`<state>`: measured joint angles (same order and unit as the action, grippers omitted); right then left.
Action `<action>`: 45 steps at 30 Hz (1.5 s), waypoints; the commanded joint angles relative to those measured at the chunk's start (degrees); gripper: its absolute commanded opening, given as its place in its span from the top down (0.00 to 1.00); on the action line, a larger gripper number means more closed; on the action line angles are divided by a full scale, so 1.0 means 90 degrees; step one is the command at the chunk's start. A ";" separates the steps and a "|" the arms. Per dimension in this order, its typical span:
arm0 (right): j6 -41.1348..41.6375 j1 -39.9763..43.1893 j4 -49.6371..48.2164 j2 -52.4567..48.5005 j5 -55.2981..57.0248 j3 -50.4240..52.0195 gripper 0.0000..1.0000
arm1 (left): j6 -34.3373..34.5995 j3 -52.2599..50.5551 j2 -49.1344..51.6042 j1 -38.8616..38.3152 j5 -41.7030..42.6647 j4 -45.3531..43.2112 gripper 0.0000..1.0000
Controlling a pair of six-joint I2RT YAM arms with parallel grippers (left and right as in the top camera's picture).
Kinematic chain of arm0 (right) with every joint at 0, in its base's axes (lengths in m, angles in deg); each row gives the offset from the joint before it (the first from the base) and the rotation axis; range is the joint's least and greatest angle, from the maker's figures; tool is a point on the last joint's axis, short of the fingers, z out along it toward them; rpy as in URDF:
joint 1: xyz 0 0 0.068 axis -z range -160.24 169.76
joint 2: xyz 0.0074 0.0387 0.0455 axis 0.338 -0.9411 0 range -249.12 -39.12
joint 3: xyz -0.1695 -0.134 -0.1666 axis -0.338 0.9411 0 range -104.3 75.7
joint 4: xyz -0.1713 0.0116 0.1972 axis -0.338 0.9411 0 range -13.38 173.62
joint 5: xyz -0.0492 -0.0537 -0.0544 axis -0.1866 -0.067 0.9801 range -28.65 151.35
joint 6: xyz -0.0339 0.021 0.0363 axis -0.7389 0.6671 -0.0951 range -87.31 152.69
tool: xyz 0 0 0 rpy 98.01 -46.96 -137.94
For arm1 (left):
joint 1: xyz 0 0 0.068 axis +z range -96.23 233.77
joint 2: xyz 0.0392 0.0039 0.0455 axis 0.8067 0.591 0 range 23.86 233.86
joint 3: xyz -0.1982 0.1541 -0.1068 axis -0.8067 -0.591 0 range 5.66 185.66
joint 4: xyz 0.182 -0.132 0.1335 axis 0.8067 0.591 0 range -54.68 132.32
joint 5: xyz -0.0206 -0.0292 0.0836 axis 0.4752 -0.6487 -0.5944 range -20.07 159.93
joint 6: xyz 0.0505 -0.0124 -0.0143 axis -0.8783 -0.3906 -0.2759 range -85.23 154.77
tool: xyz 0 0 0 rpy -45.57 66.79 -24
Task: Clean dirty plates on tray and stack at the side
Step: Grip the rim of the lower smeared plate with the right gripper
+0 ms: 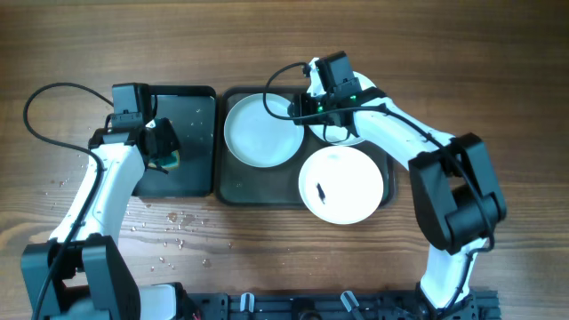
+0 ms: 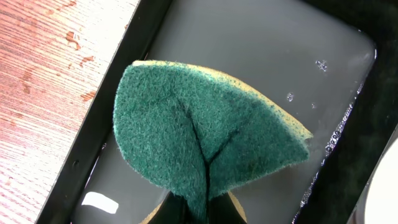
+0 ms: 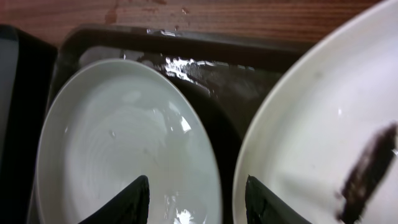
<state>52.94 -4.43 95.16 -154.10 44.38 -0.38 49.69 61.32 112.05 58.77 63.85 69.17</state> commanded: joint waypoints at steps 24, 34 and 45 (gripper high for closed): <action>-0.1421 0.1268 0.4646 0.2662 0.0622 0.0452 0.40 | -0.0809 -0.0032 -0.0012 0.0012 0.1457 -0.0340 0.96; -0.1355 0.1268 0.3917 0.2662 0.0624 0.1564 0.40 | -0.0950 -0.0036 -0.0010 0.0012 0.1460 -0.0338 0.96; -0.1209 0.1268 0.1724 0.2630 0.1409 0.2939 0.40 | -0.0947 -0.0036 -0.0010 0.0012 0.1460 -0.0338 0.96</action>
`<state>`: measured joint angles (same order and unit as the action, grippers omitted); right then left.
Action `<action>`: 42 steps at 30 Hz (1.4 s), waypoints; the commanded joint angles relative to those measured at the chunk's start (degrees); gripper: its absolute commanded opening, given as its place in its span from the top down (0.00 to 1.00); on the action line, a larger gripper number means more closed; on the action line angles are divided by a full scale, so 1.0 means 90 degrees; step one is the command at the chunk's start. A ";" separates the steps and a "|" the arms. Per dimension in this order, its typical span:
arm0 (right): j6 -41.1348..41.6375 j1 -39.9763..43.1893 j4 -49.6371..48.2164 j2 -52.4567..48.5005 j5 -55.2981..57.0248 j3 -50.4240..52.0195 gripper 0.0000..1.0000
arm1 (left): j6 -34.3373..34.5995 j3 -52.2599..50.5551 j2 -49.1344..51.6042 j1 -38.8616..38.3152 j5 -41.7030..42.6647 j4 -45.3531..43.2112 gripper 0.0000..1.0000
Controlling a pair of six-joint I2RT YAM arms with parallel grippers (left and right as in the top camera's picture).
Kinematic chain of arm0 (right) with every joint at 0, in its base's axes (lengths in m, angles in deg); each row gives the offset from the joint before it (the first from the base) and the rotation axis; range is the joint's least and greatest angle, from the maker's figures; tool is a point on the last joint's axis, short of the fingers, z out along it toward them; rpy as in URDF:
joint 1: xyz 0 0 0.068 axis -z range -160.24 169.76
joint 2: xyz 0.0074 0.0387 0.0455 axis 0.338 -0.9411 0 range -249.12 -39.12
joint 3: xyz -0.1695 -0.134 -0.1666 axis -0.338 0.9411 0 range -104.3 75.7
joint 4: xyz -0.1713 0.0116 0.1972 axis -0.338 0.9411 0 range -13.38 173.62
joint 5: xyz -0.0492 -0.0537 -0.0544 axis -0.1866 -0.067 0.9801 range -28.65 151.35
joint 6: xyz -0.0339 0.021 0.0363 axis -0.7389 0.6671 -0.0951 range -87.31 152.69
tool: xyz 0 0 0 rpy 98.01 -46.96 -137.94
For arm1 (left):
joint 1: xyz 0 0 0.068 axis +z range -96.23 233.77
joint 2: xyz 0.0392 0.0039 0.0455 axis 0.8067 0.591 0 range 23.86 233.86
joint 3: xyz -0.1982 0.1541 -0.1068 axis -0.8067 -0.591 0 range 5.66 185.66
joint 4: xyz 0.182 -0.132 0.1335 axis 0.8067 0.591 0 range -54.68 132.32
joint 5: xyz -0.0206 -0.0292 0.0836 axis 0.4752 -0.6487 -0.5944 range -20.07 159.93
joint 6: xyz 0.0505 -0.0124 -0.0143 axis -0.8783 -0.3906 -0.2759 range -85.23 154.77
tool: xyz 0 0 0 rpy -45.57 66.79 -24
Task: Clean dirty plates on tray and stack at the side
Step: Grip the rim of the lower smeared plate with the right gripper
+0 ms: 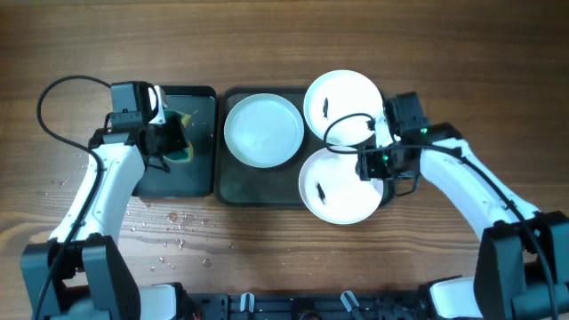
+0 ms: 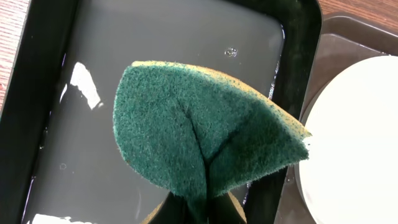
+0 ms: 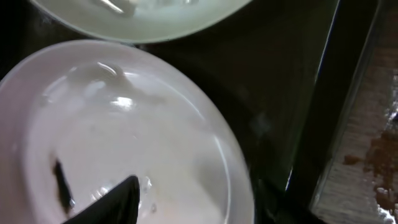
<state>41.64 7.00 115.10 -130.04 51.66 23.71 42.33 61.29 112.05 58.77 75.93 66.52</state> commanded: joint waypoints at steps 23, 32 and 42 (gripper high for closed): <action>0.0828 0.0010 -0.1710 -0.0080 -0.0376 0.0731 0.96 | -0.0129 -0.0034 -0.0010 0.0012 0.0114 -0.0041 0.96; 0.1858 0.0010 -0.1965 -0.0080 -0.0743 0.0731 0.96 | -0.0126 -0.0034 -0.0010 0.0012 0.0119 -0.0019 0.96; 0.1792 0.0010 -0.1938 -0.0080 -0.0369 0.0731 0.96 | -0.0129 -0.0034 -0.0010 0.0012 0.0117 -0.0019 0.96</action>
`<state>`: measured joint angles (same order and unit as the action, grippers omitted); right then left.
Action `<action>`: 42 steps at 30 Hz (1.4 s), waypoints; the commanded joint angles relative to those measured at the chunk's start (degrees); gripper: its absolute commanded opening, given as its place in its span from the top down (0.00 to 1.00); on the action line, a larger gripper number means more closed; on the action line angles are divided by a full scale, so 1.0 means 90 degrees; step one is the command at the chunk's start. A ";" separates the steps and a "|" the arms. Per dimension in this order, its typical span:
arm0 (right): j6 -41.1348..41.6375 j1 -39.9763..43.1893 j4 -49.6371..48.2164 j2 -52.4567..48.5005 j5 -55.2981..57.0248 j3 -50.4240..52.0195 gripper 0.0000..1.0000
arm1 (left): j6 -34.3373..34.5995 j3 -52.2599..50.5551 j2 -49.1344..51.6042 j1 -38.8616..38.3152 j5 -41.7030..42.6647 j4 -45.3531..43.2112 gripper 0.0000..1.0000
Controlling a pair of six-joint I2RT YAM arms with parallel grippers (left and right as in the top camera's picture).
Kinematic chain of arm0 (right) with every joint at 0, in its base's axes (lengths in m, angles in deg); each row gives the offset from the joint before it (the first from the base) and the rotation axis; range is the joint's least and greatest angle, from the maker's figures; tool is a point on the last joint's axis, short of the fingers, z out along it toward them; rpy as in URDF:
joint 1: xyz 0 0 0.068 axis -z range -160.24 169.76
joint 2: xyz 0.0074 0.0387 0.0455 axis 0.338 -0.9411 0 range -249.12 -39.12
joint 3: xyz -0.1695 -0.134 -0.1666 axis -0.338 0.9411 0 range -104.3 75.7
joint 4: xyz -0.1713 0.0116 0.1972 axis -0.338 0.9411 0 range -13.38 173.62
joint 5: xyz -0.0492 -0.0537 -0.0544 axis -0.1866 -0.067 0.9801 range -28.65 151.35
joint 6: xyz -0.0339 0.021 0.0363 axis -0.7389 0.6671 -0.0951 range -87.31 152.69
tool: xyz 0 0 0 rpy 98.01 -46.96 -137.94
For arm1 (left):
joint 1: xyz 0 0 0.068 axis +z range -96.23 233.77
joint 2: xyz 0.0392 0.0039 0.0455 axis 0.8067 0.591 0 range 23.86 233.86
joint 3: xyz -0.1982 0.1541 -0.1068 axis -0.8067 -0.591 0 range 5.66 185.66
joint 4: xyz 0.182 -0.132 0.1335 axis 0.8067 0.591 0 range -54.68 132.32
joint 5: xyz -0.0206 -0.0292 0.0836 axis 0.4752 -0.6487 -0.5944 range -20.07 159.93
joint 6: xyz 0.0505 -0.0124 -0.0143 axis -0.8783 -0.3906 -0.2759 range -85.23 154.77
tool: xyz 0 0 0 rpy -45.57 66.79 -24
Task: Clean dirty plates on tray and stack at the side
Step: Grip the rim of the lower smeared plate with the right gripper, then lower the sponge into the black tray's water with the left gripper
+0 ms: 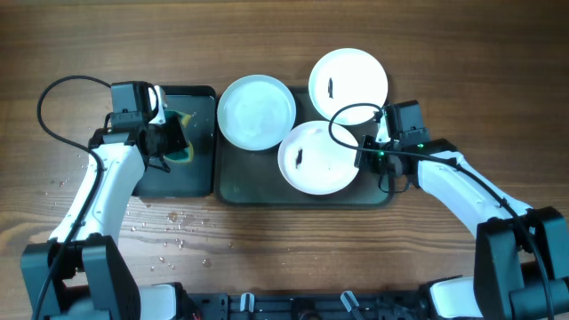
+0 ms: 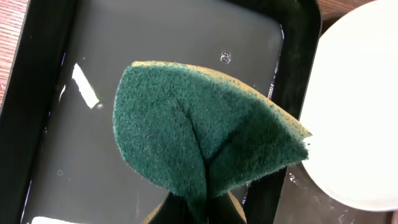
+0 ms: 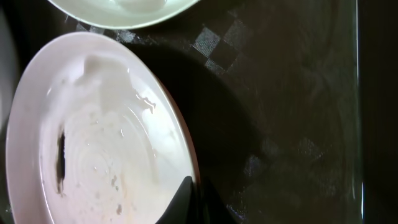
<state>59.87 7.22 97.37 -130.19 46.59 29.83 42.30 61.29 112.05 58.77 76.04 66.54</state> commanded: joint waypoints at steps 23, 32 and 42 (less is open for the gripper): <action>-0.1345 -0.0015 -0.0104 -0.0066 0.0393 0.0051 0.48 | -0.0576 -0.0034 0.0525 -0.0612 -0.0192 -0.0663 0.96; -0.1345 -0.0017 -0.0112 -0.0066 0.0301 0.0051 0.47 | -0.0313 -0.0034 0.1229 -0.0474 -0.0772 -0.0675 0.96; -0.1345 -0.0015 -0.0117 -0.0066 0.0299 0.0051 0.47 | 0.0002 -0.0034 0.1358 -0.0124 -0.0622 -0.0687 0.58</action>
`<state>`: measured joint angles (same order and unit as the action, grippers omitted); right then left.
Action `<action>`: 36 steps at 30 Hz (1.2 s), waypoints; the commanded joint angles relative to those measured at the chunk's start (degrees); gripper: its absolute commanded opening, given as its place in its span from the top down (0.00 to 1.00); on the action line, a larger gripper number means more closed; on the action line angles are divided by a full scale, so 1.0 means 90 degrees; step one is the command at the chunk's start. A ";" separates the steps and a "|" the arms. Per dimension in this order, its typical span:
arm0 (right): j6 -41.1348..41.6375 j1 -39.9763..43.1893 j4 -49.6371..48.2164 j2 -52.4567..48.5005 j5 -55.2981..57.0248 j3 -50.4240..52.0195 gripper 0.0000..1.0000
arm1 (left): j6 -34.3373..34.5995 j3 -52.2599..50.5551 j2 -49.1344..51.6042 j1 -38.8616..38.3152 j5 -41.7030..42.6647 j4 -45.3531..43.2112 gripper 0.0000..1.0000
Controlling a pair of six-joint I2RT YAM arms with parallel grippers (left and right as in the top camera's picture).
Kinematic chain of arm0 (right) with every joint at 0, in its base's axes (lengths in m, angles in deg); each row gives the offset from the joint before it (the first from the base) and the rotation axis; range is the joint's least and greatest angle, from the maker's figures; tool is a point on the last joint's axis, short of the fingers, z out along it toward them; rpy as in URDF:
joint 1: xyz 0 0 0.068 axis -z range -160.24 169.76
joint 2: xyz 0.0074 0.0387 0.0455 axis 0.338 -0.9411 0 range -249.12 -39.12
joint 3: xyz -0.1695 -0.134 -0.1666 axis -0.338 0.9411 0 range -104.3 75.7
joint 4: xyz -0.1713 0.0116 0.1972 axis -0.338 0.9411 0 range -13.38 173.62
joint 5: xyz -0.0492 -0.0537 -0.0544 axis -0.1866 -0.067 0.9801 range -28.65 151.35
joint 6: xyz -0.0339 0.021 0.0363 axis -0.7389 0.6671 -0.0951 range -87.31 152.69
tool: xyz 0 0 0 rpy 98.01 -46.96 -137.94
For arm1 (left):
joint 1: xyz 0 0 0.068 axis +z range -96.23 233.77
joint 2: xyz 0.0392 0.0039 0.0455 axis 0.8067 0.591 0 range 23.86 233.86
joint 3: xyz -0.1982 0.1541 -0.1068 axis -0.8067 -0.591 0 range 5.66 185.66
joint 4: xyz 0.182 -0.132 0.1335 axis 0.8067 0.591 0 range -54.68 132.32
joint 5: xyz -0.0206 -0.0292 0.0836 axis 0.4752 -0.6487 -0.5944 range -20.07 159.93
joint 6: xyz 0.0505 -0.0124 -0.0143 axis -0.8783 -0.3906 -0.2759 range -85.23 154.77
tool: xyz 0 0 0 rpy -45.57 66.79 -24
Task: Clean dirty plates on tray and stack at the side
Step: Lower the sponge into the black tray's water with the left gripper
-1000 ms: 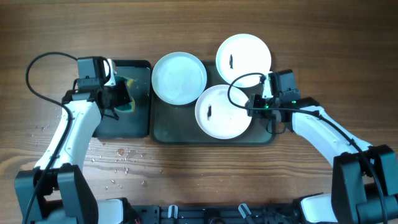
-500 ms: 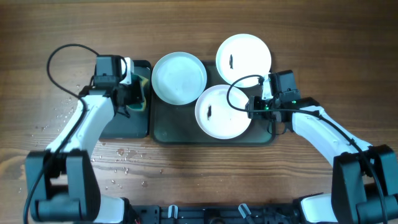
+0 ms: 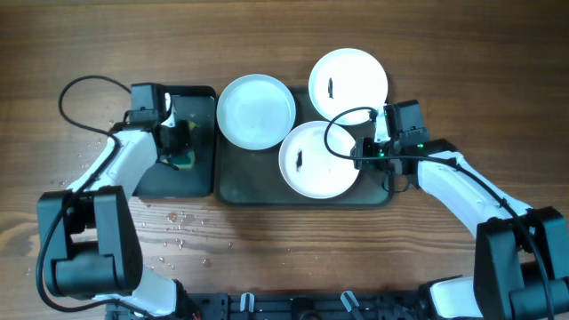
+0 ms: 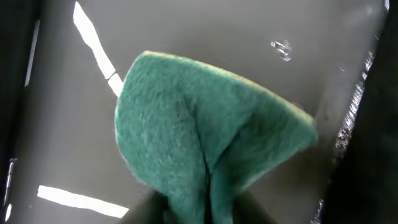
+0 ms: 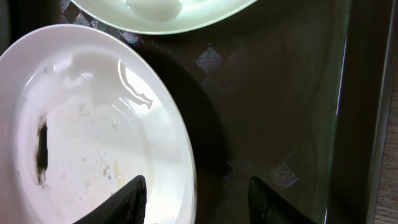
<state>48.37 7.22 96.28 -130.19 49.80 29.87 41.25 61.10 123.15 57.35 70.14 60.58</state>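
Three white plates show in the overhead view. One plate [image 3: 257, 111] looks clean and overlaps the dark tray's [image 3: 240, 187] back left rim. A second plate [image 3: 348, 84] with a dark smear lies at the back right. The third plate [image 3: 318, 160], also smeared, lies in the tray's middle. My right gripper [image 3: 363, 153] is open at that plate's right edge; in the right wrist view its rim [image 5: 186, 180] sits between the fingers of the gripper [image 5: 199, 202]. My left gripper [image 4: 205, 208] is shut on a green sponge [image 4: 205, 130], low in the water tray [image 3: 200, 173].
The black water tray stands left of the dark tray, touching it. Water drops [image 3: 173, 233] lie on the wooden table in front of it. The right arm's cable [image 3: 338, 124] loops over the plates. Bare wood lies right of the dark tray.
My right gripper was shut on the middle plate's rim and now stands open around it. My left gripper has dropped lower with the sponge, close to the water.
First my right gripper was open at the back plate while the left held the sponge over the water tray. Then it stood open at the front plate's right edge. Then it was shut on that rim, with the plate further left. Now it is open.
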 commanded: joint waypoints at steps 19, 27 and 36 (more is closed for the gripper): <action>-0.0058 -0.0017 0.0002 -0.0066 -0.0058 0.0046 0.47 | 0.0119 -0.0012 0.0607 0.0034 -0.0255 -0.0117 0.55; -0.0056 -0.0017 0.0005 -0.0066 -0.0058 0.0046 0.46 | 0.0117 0.0015 0.0151 0.0034 -0.0243 -0.0044 0.86; -0.0056 -0.0017 0.0000 -0.0066 -0.0109 0.0046 0.46 | 0.0141 0.0015 -0.0406 0.0041 0.0131 -0.0044 0.45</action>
<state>48.37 7.20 96.28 -130.19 49.78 29.87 42.57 61.29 121.82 57.54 69.57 60.34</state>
